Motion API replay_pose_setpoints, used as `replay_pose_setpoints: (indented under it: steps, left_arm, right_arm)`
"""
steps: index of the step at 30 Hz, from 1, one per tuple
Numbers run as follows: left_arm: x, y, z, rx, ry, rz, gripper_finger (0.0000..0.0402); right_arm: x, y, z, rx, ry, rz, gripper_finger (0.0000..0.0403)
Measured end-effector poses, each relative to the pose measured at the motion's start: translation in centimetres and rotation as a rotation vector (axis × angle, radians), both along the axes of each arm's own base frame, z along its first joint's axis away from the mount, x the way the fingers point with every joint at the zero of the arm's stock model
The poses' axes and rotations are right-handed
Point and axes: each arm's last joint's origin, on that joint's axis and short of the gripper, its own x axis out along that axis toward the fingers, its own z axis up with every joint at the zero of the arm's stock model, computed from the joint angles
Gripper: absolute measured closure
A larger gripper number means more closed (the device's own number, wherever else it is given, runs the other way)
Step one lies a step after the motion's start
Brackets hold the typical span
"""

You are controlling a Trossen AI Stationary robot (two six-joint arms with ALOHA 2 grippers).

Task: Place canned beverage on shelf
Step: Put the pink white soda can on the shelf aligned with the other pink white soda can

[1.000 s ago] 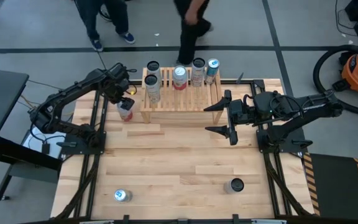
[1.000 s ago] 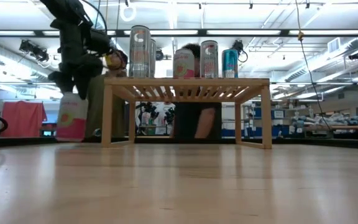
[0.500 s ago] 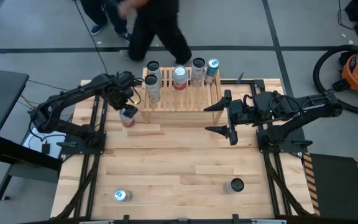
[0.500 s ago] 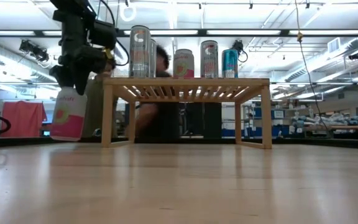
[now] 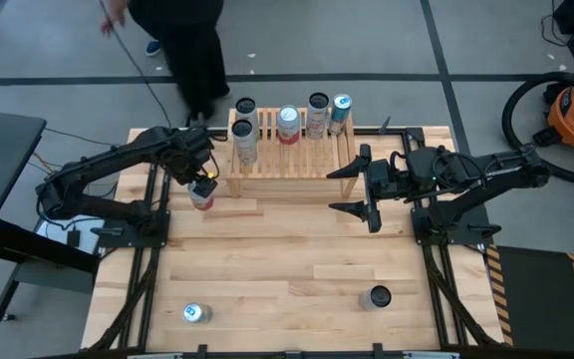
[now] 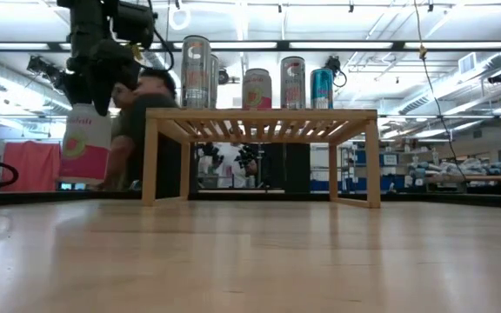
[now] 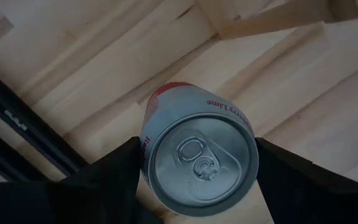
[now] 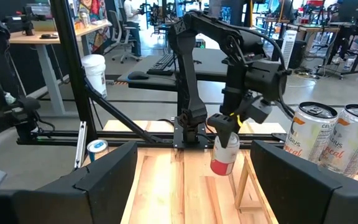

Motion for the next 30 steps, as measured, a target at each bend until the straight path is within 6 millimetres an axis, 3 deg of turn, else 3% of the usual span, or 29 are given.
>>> replay_pose_setpoints:
  steps: [10,30]
  left_arm:
    - [-1.3,-2.5,1.3,-0.026,-0.016,0.055,0.0123]
    - [0.2,-5.8,1.5,-0.08,-0.082,0.0,0.0123]
  right_arm:
    - [0.0,0.0,0.0,0.0,-0.001,0.0,0.0079]
    - [0.0,0.0,0.0,0.041,0.0,-0.005,0.0079]
